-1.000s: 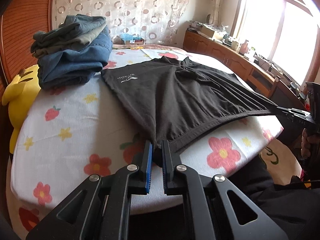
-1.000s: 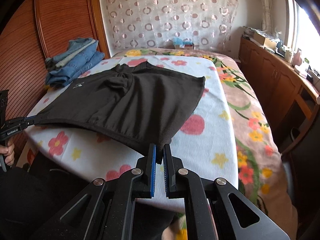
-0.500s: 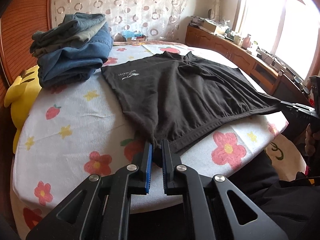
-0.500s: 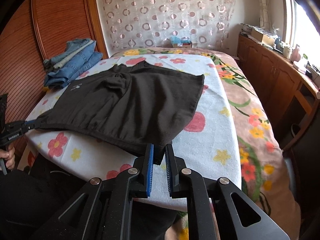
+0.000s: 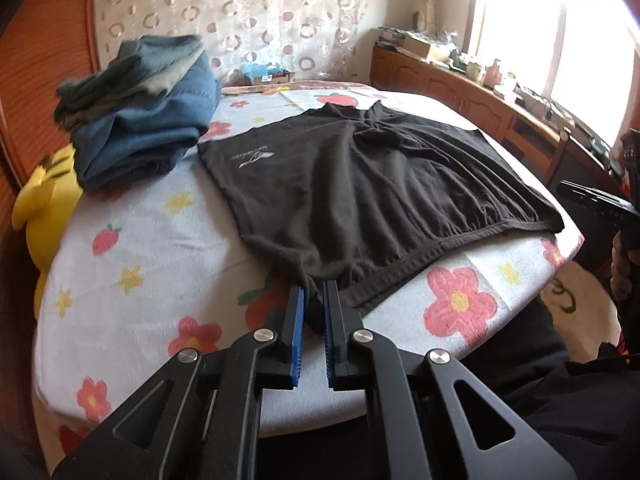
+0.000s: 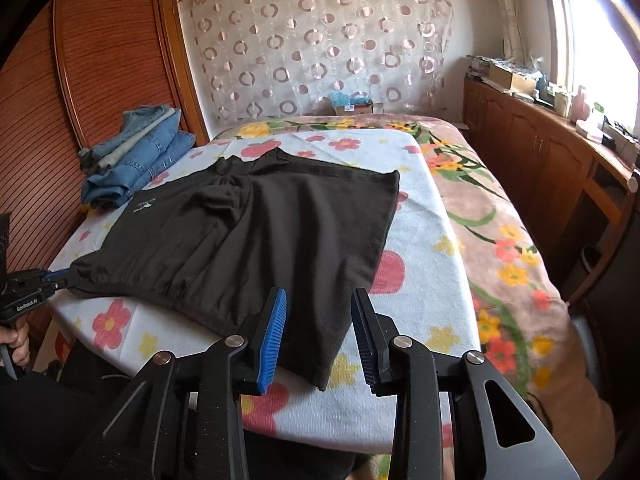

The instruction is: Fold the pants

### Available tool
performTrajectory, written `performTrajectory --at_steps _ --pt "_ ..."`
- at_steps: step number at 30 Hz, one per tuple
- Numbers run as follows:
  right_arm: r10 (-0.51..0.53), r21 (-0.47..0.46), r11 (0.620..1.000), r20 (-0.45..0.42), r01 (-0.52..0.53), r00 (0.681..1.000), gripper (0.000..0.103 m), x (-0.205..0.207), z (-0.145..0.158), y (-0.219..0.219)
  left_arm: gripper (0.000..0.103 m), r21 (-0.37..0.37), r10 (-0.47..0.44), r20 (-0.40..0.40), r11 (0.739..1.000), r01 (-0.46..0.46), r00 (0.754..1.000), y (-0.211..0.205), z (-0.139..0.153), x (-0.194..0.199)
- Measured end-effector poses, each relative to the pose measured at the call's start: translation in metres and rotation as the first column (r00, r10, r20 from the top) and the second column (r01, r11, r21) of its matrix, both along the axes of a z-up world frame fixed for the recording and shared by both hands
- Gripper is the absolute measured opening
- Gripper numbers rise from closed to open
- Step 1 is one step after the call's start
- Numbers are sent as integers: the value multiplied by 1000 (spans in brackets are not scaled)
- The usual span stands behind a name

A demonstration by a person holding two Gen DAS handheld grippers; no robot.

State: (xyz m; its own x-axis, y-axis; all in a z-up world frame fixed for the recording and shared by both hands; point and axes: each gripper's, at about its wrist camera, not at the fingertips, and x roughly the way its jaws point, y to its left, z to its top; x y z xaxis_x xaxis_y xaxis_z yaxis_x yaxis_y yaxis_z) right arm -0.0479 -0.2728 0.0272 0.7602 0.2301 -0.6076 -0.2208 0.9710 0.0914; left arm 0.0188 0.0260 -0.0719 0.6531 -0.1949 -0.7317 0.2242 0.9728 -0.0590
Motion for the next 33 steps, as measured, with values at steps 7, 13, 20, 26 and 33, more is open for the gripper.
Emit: performTrajectory --at_steps 7,13,20,26,33 --pt "9 13 1000 -10 -9 1000 35 3 -9 -3 10 6 -68 39 998 68 997 -22 19 16" --pt "11 35 999 -4 -11 1000 35 7 -9 -5 9 21 -131 61 991 130 989 -49 33 31" --pt "36 66 997 10 -36 999 35 10 -14 -6 9 46 -210 68 977 207 975 -88 47 51" --pt "39 77 996 23 -40 999 35 10 -15 -13 9 53 -285 74 958 281 956 -130 58 63" --pt "16 65 998 44 -19 999 35 18 -15 -28 9 60 -351 68 936 348 934 -175 62 77"
